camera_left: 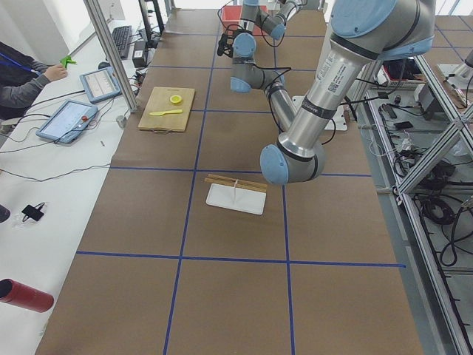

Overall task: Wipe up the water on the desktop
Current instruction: 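Grasp the towel with the right gripper and open the left gripper to release it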

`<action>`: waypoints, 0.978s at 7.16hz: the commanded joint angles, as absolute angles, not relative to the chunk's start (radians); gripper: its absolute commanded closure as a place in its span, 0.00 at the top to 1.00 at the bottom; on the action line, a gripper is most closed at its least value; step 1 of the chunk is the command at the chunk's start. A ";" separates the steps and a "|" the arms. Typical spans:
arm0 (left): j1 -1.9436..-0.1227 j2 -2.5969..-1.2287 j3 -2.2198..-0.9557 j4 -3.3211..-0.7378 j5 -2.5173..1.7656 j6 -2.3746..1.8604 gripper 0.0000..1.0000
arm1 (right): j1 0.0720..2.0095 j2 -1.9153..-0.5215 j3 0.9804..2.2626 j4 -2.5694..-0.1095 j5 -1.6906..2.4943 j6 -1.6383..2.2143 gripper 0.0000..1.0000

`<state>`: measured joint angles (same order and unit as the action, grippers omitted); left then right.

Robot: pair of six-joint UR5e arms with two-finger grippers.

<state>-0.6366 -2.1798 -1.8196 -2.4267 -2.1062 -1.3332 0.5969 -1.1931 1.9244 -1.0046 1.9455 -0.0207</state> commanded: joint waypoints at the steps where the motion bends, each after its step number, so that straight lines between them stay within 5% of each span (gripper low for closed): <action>1: -0.637 -2.177 -1.821 -2.427 -2.106 -1.328 0.20 | 0.598 -1.195 1.924 -1.003 1.944 -0.009 0.00; 2: -0.643 -2.171 -1.830 -2.427 -2.086 -1.330 0.98 | 0.598 -1.193 1.930 -1.000 1.944 0.038 0.00; 7: -0.782 -2.063 -1.844 -2.418 -2.068 -1.241 0.98 | 0.776 -1.184 1.927 -1.005 1.933 0.138 0.00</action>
